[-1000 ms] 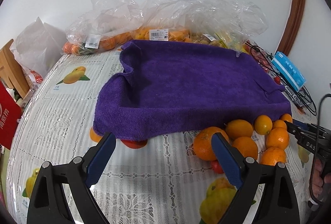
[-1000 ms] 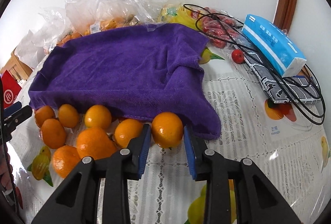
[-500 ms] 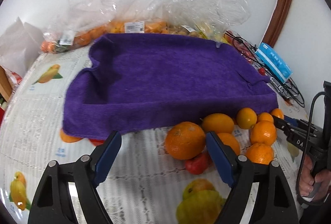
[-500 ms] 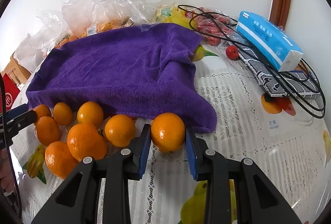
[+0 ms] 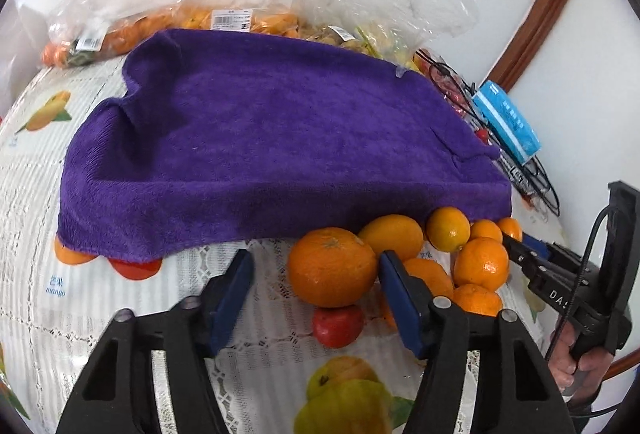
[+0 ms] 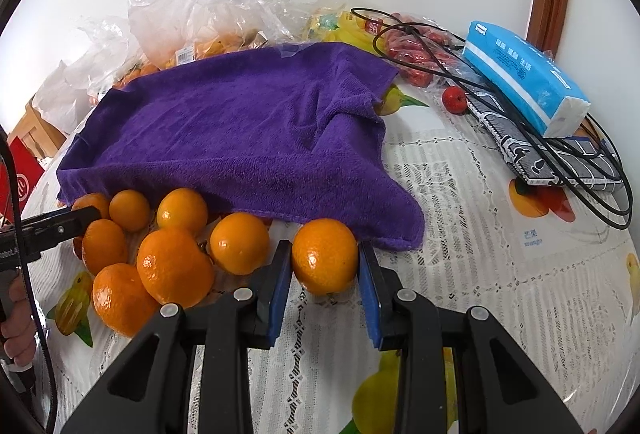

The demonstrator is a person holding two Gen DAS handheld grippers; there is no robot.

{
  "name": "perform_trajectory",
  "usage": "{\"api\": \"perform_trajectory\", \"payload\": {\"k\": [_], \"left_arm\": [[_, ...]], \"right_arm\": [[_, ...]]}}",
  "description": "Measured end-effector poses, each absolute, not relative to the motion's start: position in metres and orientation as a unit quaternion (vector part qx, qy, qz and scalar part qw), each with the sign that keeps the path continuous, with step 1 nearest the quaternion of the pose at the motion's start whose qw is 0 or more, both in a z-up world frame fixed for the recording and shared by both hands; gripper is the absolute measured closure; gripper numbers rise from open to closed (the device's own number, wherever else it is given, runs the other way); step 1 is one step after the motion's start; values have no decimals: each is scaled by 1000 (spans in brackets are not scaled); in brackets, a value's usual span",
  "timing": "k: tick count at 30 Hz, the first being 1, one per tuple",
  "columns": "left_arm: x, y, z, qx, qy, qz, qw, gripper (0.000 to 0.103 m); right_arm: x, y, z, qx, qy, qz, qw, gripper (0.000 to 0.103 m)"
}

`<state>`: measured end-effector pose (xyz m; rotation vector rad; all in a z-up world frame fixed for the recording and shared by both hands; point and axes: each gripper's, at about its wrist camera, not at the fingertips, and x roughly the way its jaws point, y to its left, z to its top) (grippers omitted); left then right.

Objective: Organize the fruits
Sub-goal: 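Grasp a tangerine with the right gripper while the left gripper grasps a large orange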

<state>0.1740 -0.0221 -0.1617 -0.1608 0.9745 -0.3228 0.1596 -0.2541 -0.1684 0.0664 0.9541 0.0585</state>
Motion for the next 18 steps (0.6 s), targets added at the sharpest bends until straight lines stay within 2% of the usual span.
{"api": "perform_trajectory", "payload": {"k": [2,10,18], "left_arm": [[174,-26,-162,-69,467,-161,867,61],[170,-18,-159,-74,465,-146,870,61],[159,-3,-131,-65,440,-127,887,61]], "right_arm": [[159,-254,-168,31,457,29,888,71],[156,-255,-163,38,447,32,893,71],[147,-255,-136,41,427,24,903,71]]}}
